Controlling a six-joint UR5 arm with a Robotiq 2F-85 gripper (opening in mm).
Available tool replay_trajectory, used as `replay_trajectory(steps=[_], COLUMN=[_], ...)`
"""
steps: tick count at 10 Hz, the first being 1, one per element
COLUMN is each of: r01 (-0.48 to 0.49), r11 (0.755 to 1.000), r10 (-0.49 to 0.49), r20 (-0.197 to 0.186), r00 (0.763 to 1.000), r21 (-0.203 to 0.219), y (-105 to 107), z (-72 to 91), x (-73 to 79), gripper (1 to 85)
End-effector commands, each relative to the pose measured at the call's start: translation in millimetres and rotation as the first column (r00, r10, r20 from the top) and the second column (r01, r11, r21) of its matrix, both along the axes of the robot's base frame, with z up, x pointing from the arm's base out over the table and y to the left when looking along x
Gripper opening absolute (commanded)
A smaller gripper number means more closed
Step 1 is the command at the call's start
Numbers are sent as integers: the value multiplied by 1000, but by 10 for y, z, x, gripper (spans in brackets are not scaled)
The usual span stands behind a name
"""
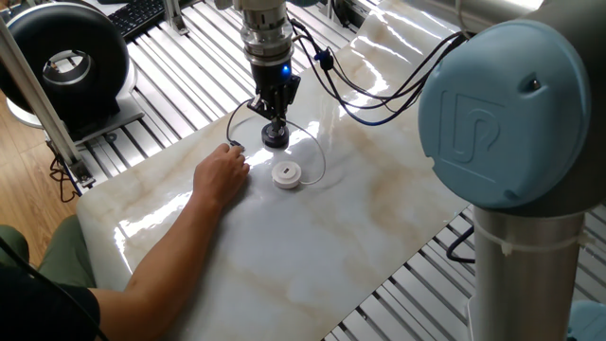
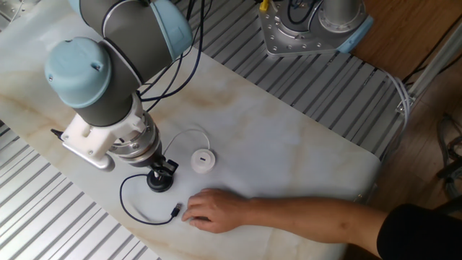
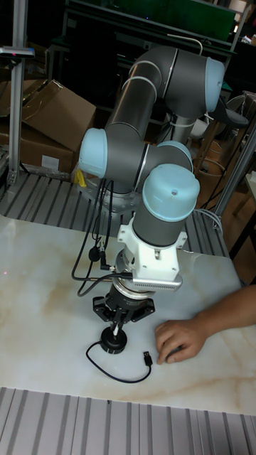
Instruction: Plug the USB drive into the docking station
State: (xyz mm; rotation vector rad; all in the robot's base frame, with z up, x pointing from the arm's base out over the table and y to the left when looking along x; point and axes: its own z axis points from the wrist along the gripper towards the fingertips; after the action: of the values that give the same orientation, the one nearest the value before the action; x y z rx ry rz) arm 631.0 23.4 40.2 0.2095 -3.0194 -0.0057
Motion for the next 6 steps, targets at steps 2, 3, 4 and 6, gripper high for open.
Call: replay_trajectory(steps=[2,3,4,6], r01=[-4,-10,-13,-19], r11=[1000,1000,1000,1000], r10=[4,10,13,19], r20=[7,9,9,-1], r00=[1000,1000,1000,1000], r21=[9,8,8,-3], y=[14,17,23,26], z=[-11,-13,2,68], x=[5,6,4,-18], gripper=[13,13,13,13])
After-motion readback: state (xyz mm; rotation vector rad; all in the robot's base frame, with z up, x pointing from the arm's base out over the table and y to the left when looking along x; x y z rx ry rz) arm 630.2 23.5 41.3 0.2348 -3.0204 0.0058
